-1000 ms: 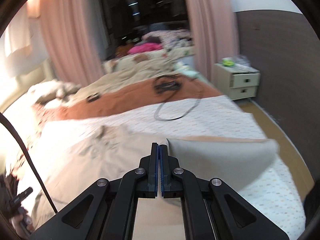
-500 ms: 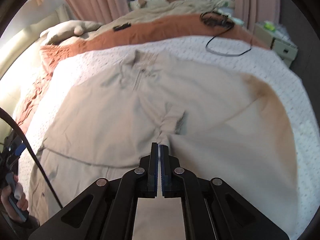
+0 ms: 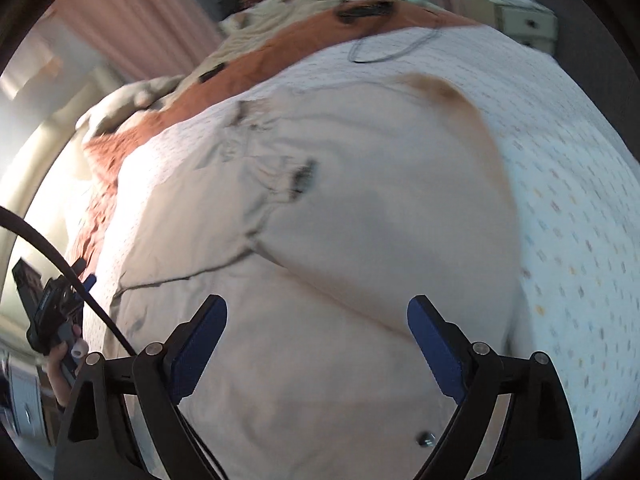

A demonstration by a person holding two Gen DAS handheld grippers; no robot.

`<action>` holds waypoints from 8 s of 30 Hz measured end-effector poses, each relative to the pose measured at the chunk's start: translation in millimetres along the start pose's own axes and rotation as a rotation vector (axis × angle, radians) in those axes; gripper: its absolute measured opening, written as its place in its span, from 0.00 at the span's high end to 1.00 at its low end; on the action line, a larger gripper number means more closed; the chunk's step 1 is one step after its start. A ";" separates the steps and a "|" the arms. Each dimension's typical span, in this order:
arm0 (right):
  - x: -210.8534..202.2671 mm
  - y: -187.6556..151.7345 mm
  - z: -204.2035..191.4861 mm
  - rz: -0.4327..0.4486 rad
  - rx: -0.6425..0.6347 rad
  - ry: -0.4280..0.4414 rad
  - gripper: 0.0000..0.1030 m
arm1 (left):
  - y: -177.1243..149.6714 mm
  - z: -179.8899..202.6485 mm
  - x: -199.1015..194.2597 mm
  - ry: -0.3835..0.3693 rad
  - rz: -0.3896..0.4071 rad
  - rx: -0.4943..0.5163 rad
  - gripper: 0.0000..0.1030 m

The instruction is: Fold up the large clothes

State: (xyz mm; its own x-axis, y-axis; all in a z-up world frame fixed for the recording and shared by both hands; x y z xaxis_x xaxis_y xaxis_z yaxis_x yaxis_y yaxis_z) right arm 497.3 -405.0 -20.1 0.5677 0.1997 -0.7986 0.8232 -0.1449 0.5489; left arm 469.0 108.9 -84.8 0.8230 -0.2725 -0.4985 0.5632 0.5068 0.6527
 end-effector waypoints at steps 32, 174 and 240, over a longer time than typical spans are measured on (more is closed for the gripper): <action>-53.6 44.1 -24.9 0.302 0.067 -0.113 1.00 | -0.4 -2.3 -0.6 -0.004 -0.012 -0.008 0.13; -181.1 -193.4 169.9 0.260 0.161 0.037 0.27 | -149.0 2.1 -293.1 0.176 0.030 0.112 0.13; -82.4 -210.9 146.5 0.222 0.447 0.329 0.92 | -180.7 -104.1 -208.9 -0.190 -0.068 -0.299 0.91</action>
State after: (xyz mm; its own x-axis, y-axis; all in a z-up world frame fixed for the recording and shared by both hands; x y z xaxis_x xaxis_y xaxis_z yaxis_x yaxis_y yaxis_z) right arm 276.0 -532.8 -106.3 0.7567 0.3976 -0.5188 0.6428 -0.5972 0.4798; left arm 187.5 159.4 -158.0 0.7993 -0.4468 -0.4020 0.5936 0.6913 0.4119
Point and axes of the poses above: each gripper's, at about its wrist camera, not at the fingertips, and x roughly the way its jaws point, z to its right, y to its top, the point moved 2 cm from there along x, roughly the way its jaws point, and after that the axes turned 9 degrees about -y, right-handed, at the moved point
